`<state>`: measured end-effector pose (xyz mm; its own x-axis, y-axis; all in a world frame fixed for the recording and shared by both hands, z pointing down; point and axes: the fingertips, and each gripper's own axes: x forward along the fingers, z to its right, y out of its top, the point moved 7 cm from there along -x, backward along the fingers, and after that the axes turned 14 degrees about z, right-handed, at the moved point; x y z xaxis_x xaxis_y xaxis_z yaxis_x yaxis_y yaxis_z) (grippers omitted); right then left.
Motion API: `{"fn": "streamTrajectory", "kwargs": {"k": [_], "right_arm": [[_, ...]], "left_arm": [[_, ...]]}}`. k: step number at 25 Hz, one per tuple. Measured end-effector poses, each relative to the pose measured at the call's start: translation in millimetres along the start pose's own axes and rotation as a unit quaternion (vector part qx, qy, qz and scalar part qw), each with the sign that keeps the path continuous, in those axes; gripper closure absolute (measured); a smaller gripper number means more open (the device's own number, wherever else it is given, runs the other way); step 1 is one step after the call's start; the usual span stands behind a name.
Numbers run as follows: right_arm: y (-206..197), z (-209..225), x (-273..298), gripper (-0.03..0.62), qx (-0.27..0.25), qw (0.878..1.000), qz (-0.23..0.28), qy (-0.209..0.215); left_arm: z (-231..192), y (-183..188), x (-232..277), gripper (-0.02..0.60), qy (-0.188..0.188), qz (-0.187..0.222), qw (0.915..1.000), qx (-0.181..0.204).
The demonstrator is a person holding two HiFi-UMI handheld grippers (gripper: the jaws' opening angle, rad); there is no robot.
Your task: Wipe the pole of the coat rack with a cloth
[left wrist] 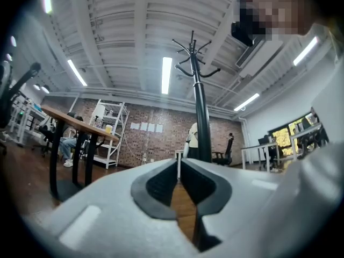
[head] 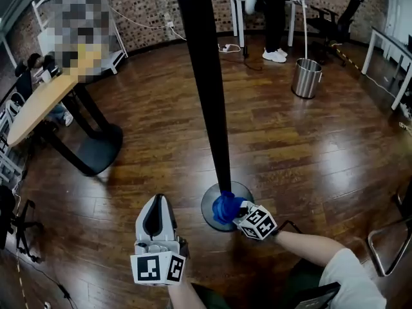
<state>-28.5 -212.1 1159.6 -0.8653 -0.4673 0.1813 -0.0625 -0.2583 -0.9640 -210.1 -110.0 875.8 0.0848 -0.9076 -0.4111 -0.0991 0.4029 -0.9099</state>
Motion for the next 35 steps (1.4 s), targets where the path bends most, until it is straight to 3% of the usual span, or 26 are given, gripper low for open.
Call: {"fn": "streamTrajectory", "kwargs": {"k": [4,8,11,14,17,20,23,27,30,32,35], "right_arm": [[247.8,-75.3,-21.9,0.491,-0.073,0.986,0.143,0.038],[446.3,-128.7,-40.3,0.490,-0.146,0.952,0.262,0.058],[527.3,-142.8,-51.1,0.490,-0.168,0.937,0.306,0.033],[542.5,-130.2,-50.7,0.490,-0.160,0.935,0.317,-0.020],[517.2,-104.8,-41.1,0.490,-0.149,0.937,0.310,-0.058],[448.1,-86.4,-21.9,0.490,-0.137,0.951,0.271,-0.066],[332.5,-73.8,0.7,0.490,-0.143,0.963,0.217,-0.075],[134.5,-33.7,39.9,0.490,-0.080,0.985,0.118,-0.101],[-6.7,-1.1,69.7,0.490,-0.052,0.990,0.039,-0.127],[-78.4,15.7,81.0,0.490,-0.031,0.990,-0.007,-0.141],[-141.7,26.1,89.0,0.491,-0.028,0.987,-0.059,-0.145]], "left_arm": [[-13.3,3.1,0.9,0.563,0.020,0.024,0.9995,0.009],[-11.7,-0.3,4.1,0.561,0.023,0.023,0.9994,0.008],[-5.3,7.1,6.6,0.561,0.018,0.038,0.9991,-0.010],[-5.9,14.0,2.2,0.561,0.015,0.054,0.9981,-0.028],[-9.9,15.7,-2.2,0.562,0.026,0.046,0.9986,-0.006],[-14.3,19.7,-5.4,0.561,0.036,0.049,0.9981,-0.004],[-17.4,25.2,-9.8,0.563,0.047,0.047,0.9977,0.017],[-15.8,27.8,-12.0,0.563,0.042,0.051,0.9978,0.012],[-11.4,26.2,-12.5,0.563,0.032,0.041,0.9985,0.016],[-9.2,23.1,-14.5,0.563,0.025,0.034,0.9990,0.013],[-9.1,18.2,-17.0,0.563,0.018,0.023,0.9994,0.016]]}}
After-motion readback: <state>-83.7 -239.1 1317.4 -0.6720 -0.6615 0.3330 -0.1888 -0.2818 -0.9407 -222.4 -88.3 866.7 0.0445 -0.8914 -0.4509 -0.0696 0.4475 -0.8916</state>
